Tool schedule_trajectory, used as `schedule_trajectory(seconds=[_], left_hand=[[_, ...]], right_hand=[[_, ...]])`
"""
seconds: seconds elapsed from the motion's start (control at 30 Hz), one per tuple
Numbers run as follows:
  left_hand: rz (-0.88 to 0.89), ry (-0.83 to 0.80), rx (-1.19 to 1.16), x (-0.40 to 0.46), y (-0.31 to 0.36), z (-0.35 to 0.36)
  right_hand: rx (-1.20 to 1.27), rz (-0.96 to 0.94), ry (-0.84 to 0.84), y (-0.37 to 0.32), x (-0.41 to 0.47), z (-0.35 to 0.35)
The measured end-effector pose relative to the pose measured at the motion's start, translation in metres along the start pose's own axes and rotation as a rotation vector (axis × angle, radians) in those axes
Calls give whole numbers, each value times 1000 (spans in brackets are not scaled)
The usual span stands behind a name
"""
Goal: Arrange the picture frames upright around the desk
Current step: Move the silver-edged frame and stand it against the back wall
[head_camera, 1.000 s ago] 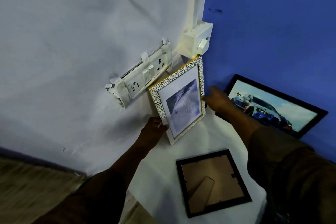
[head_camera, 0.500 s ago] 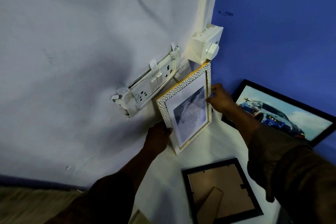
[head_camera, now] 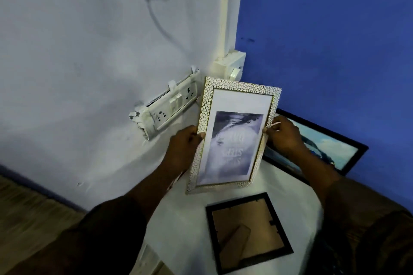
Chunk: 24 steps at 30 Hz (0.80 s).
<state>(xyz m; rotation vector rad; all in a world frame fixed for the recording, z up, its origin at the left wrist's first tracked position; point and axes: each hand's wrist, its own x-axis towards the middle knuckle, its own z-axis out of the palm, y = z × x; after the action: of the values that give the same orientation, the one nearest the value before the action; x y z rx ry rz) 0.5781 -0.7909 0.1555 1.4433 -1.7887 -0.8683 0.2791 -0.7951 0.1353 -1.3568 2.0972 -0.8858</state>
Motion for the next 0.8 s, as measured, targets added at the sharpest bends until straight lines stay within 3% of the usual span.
schedule_trajectory(seconds=[0.2,0.33,0.4,0.53,0.6,0.7,0.8], left_hand=[[59,71,-142,-27,88,0],[201,68,-72,-51,147,0],[248,63,23,-61,170,0],[361,22,328,-83,214,0],[405,-9,457,-89,231,0],[495,-46,592,-105,260,2],[543,-57,647,-113,277,4]], right_hand=[[95,13,4,3,-63,-73],[40,23,-15,1,-106,-131],[-12,-16,61,-4,-126,-156],[-111,-346,362,-40,-169,-207],[-171,-554,428,-62,-185,-220],[-416,-777,400,-84,-209,-241],[-687,-833,308,-93,-213,-251]])
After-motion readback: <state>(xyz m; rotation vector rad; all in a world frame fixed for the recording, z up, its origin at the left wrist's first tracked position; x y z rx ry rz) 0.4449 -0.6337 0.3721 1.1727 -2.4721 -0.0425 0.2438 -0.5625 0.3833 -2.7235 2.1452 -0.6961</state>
